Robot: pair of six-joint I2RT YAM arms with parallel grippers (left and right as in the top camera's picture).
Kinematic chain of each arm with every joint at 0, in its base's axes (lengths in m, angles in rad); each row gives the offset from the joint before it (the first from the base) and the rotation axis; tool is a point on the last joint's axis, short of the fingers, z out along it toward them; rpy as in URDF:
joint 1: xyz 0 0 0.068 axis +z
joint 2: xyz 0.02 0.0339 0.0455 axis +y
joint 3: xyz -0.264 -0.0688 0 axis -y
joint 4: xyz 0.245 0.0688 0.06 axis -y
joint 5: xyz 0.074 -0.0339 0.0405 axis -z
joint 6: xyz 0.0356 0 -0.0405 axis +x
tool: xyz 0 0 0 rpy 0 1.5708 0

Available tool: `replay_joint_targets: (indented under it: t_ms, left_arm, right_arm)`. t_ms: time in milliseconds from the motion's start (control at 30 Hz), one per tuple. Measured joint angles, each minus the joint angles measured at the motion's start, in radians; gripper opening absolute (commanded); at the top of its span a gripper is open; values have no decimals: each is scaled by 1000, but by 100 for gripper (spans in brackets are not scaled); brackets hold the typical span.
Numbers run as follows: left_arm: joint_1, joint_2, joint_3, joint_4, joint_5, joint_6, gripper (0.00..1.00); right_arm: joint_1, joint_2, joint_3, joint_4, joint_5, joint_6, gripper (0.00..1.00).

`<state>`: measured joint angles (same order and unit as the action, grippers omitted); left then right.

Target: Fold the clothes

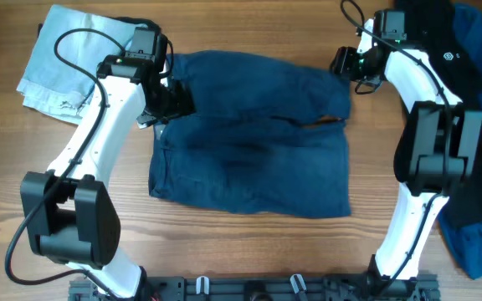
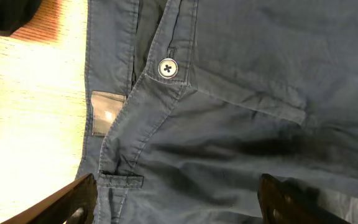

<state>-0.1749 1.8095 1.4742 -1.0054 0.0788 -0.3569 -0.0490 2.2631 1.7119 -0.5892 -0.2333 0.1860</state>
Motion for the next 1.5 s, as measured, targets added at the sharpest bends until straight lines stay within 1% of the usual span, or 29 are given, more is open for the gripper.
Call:
replay_joint_targets:
  t_ms: [100,133,200,300,367,433,500,567,633,667,700,733,867,933,967,1033,1067,1133,1167,1200,1233,1300,1367,1400,1433,1500]
  left_arm:
    - [0,0,0,0,0,0,82]
    - [0,0,0,0,0,0,83]
    - [0,0,0,-4,0,0,83]
    - [0,0,0,-5,0,0,83]
    - [0,0,0,-7,0,0,83]
    - [0,0,0,-7,0,0,83]
    - [0,0,0,-8,0,0,83]
    - [0,0,0,-7,0,0,82]
    - [0,0,0,-8,0,0,82]
    - [0,0,0,-8,0,0,82]
    - [0,0,0,-8,0,0,82]
    - [0,0,0,-8,0,0,82]
    - [0,0,0,-7,-1,0,84]
    - [0,0,0,7,-16,0,85]
    - [0,0,0,20,-30,0,87]
    - [2,0,0,49,-55,8,98]
    - [12,1,0,56,-61,15,100]
    - [36,1,0,56,-58,21,100]
    - [69,0,0,45,-49,23,100]
    - [87,0,0,42,-42,23,100]
    - [109,-2,0,30,-23,23,100]
    - [140,-28,0,-25,8,22,100]
    - [151,-107,1,-138,28,14,100]
    - [149,-134,2,-179,33,12,100]
    - [144,-158,3,-253,39,10,100]
    - [121,-163,3,-327,42,3,100]
  right_arm:
    - [10,27,0,27,-47,10,46]
    - [15,31,0,30,-56,18,37]
    - [29,39,0,46,-77,26,4]
    - [44,60,-1,116,-122,29,4]
    - [46,67,6,190,-156,53,4]
    - [46,70,48,235,-179,53,4]
    - [46,67,125,299,-196,25,4]
    - [48,53,138,406,-177,-21,4]
    - [49,40,140,436,-136,-61,4]
    - [49,37,140,441,-81,-86,5]
    - [48,37,140,440,-41,-98,64]
    - [48,37,140,441,21,-107,100]
    - [48,37,140,408,97,-105,100]
    - [43,34,140,343,85,-89,100]
    - [39,28,140,293,69,-81,100]
    - [15,-43,133,104,-3,-61,100]
    - [-3,-113,129,13,-32,-45,100]
    - [-27,-229,129,-141,-55,-29,100]
    - [-47,-348,129,-227,-65,-20,100]
    - [-53,-400,138,-283,-69,-13,100]
    - [-56,-464,143,-375,-69,-1,100]
    - [-53,-542,148,-549,-37,40,100]
    - [-52,-580,144,-755,19,108,100]
    - [-52,-587,144,-825,38,133,100]
    - [-50,-593,143,-883,48,154,99]
    - [-36,-618,133,-948,51,180,97]
